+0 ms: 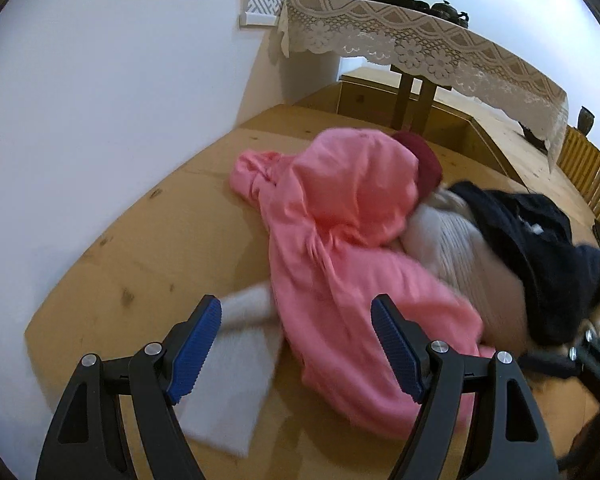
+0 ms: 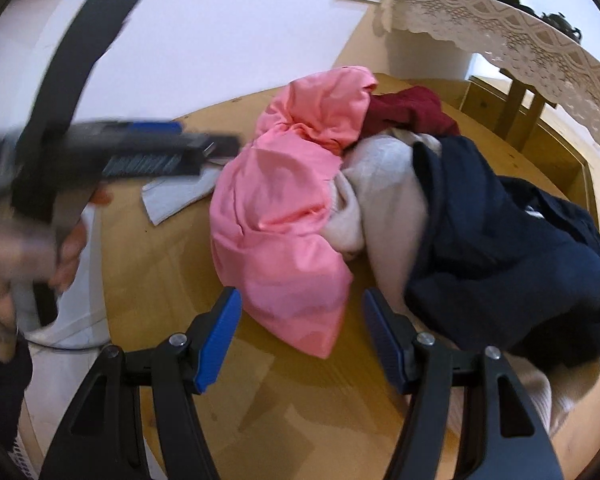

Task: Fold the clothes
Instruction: 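Grasp the pink hoodie with the left gripper while the right gripper grasps it too, then lift the pink hoodie with both grippers and carry it onto the open table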

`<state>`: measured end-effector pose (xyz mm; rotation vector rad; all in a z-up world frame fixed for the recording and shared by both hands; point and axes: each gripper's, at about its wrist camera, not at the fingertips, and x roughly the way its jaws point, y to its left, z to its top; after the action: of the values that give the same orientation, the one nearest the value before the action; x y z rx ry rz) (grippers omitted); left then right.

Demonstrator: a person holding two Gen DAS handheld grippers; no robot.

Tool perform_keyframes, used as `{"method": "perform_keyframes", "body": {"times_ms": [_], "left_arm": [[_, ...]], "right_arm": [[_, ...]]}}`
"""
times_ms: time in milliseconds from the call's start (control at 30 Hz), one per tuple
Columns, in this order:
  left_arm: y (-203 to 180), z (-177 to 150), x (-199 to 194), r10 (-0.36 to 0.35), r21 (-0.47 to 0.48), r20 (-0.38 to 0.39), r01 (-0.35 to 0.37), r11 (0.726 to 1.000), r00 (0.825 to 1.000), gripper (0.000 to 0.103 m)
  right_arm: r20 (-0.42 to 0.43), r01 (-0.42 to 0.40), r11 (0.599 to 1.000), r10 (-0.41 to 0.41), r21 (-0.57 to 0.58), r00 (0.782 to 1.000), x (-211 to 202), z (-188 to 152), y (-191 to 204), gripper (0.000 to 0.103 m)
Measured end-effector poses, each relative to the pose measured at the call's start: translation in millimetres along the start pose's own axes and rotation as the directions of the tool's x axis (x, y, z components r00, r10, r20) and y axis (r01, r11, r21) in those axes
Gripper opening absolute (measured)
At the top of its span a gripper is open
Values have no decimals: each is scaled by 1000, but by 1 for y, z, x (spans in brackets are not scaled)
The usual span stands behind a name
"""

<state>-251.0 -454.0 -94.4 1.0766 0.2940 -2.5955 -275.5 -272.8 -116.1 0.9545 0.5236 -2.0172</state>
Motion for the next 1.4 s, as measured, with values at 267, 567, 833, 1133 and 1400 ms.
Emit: {"method": "perform_keyframes", "body": {"times_ms": [267,567,833,1133,1400], "left_arm": [[7,40,68,-37,2,-105,38,999,994,76],[1,49,85,-99,6,-142,101,995,985,34],[1,54,69,-133,37,-96,137,990,987,10],[25,61,20,-194,-24,6,194,981,981,9],[17,82,-94,-232,15,170,233,972,958,8]], "right_arm": [[-29,14,1000,-15,-14,999,21,8,2,62],[-56,54,997,-57,-46,997,30,9,8,59],[-57,0,1000,0,-11,998,25,3,3,11],[17,-35,999,35,22,999,-17,6,-6,7],[174,-53,997,43,52,984,-107,23,-17,7]]}}
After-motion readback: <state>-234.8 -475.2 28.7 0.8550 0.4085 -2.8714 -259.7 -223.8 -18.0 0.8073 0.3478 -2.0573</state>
